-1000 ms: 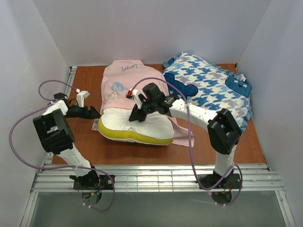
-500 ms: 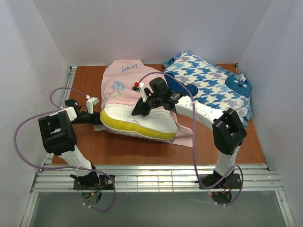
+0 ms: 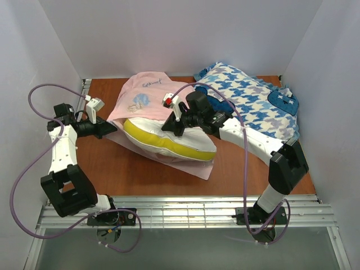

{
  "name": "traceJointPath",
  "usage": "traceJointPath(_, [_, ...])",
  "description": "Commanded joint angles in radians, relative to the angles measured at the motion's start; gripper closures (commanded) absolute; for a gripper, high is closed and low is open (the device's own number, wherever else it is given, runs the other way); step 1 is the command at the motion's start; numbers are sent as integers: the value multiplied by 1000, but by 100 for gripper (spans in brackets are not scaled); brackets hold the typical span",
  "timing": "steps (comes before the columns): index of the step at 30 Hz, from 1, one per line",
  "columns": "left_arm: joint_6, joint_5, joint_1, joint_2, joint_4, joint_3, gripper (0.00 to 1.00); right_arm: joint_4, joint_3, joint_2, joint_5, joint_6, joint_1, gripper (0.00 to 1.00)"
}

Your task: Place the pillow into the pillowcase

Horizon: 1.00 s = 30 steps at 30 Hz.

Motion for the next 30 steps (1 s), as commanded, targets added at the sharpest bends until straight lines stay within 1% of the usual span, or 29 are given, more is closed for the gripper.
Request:
traceJointPath(1, [140,9,0,-6,-197,-87,100,30,-73,-33,99,-82,17,99])
traceJointPath(2, [204,21,0,1,-274,-104,100,25,-86,-27,119,-111,27,99])
traceJointPath(4, [267,33,2,0,-349,-114,100,61,-141,8,194,-148,45,99])
traceJointPath(5, [296,32,0,-6,-372,-112,100,65,-141,37,223,-162,66,99])
traceJointPath(6, [289,26,0,-29,-373,-105,100,63,-127,124,284,-180,76,99])
traceJointPath(7, [301,26,-1,-34,-384,-97,100,54,-75,180,320,-191,95,99])
traceJointPath(8, [315,27,-6,-35,-422,-83,100,28,-37,289,354,-194,99,99])
traceJointPath(9, [312,12,-18,-32,-430,-68,100,22,1,341,416,-191,96,99])
traceJointPath(10, [312,-2,-20,-38,-430,-66,100,13,87,385,459,-188,91,99])
traceJointPath(11, [323,-19,-21,-49,-432,-69,100,12,129,440,504,-182,85,99])
traceJointPath(12, [341,-60,-27,-64,-430,-89,100,11,166,453,562,-162,77,99])
traceJointPath(13, [367,-79,-30,-90,-430,-100,100,12,240,455,581,-106,61,99])
traceJointPath(14, [367,-88,-33,-97,-430,-109,100,12,271,441,630,-84,54,99])
traceJointPath(15, [367,-97,-33,-104,-432,-120,100,8,307,426,657,-27,48,99])
traceJointPath(16, [373,-103,-32,-112,-433,-123,100,0,362,377,680,7,33,99])
traceJointPath(18, [389,-119,-38,-130,-433,-111,100,11,384,303,743,104,2,99])
traceJointPath(19, [389,-120,-40,-135,-435,-105,100,29,381,219,766,137,-12,99])
traceJointPath(20, [384,-122,-43,-135,-433,-100,100,82,346,179,797,155,-22,99])
traceJointPath(21, [379,-120,-43,-135,-435,-101,100,109,318,144,812,157,-30,99])
traceJointPath(22, [372,-119,-43,-129,-433,-110,100,142,274,110,829,119,-29,99])
traceJointPath(23, [367,-117,-44,-124,-433,-121,100,178,181,110,820,119,-26,99])
traceJointPath(24, [364,-111,-44,-114,-433,-135,100,210,124,122,805,119,-21,99])
traceJointPath(26, [347,-96,-46,-62,-433,-152,100,195,38,195,727,119,-1,99])
traceJointPath(27, [340,-96,-47,-40,-435,-149,100,183,22,223,715,117,40,99])
traceJointPath(28, [332,-91,-46,-20,-435,-131,100,190,5,258,687,119,56,99])
traceJointPath(29, [323,-82,-47,15,-435,-121,100,204,-6,280,584,119,71,99])
traceJointPath(30, [321,-80,-49,27,-435,-112,100,184,32,310,572,119,109,99])
